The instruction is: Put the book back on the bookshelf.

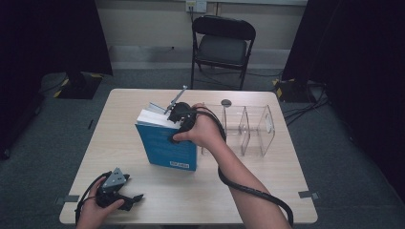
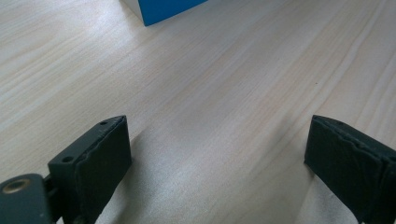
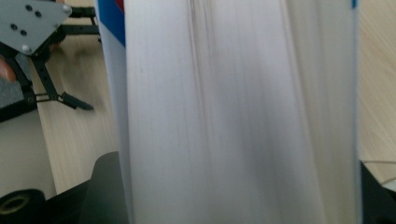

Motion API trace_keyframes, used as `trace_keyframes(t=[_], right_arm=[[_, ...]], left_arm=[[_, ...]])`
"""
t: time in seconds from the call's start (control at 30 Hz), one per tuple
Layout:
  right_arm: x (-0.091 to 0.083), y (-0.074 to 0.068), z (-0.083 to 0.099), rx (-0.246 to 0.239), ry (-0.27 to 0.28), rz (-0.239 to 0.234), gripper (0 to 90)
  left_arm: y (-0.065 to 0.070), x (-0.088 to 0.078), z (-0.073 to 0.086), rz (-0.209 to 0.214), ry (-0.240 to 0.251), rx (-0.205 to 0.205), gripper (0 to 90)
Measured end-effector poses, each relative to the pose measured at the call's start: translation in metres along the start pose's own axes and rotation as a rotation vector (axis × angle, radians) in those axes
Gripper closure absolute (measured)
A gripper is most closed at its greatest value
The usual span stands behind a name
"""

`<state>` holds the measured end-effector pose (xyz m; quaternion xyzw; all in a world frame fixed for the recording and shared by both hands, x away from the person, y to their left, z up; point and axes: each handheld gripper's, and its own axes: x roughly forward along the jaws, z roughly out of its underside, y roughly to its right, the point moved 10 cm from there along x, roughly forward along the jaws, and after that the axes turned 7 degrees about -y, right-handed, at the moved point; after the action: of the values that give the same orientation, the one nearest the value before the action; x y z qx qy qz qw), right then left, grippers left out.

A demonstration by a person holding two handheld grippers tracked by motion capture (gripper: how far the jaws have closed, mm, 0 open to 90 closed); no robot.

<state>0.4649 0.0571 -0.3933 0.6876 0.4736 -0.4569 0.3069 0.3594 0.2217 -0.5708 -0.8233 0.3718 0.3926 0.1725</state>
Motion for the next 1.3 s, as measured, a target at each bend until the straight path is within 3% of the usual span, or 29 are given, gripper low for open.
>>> trace_keyframes(t=[0.13,0.43,0.53,0.7,0.73,0.87,0.97,1.03,1.3], right_arm=[[0.000,0.000,0.002,-0.030,-0.054,0.000,46.3],[0.001,-0.003,0.004,-0.056,-0.098,-0.032,55.5],[-0.001,-0.005,0.005,-0.065,-0.107,-0.019,60.1],[-0.002,-0.009,0.006,-0.025,-0.114,-0.012,61.2],[-0.002,-0.013,0.007,0.009,-0.117,-0.022,61.3],[-0.006,-0.021,0.010,0.012,-0.136,-0.038,61.3],[-0.010,-0.027,0.017,0.021,-0.141,-0.042,61.4],[-0.015,-0.032,0.027,0.026,-0.134,-0.018,61.5],[-0.027,-0.038,0.054,0.064,-0.117,-0.020,61.5]], left_arm=[[0.000,0.000,0.000,0.000,0.000,0.000,6.5],[0.000,0.000,0.000,0.001,0.000,0.000,6.4],[0.000,0.000,0.000,0.002,0.001,0.000,6.3],[0.000,0.000,0.000,0.004,0.001,-0.002,6.2],[0.001,0.000,0.000,0.007,0.000,-0.006,6.2],[0.001,0.001,0.000,0.010,0.008,-0.006,6.2],[0.001,0.001,0.000,0.011,0.008,-0.006,6.2],[0.000,0.000,-0.001,0.003,0.007,0.010,6.2],[0.001,0.001,0.000,0.009,0.009,-0.004,6.2]])
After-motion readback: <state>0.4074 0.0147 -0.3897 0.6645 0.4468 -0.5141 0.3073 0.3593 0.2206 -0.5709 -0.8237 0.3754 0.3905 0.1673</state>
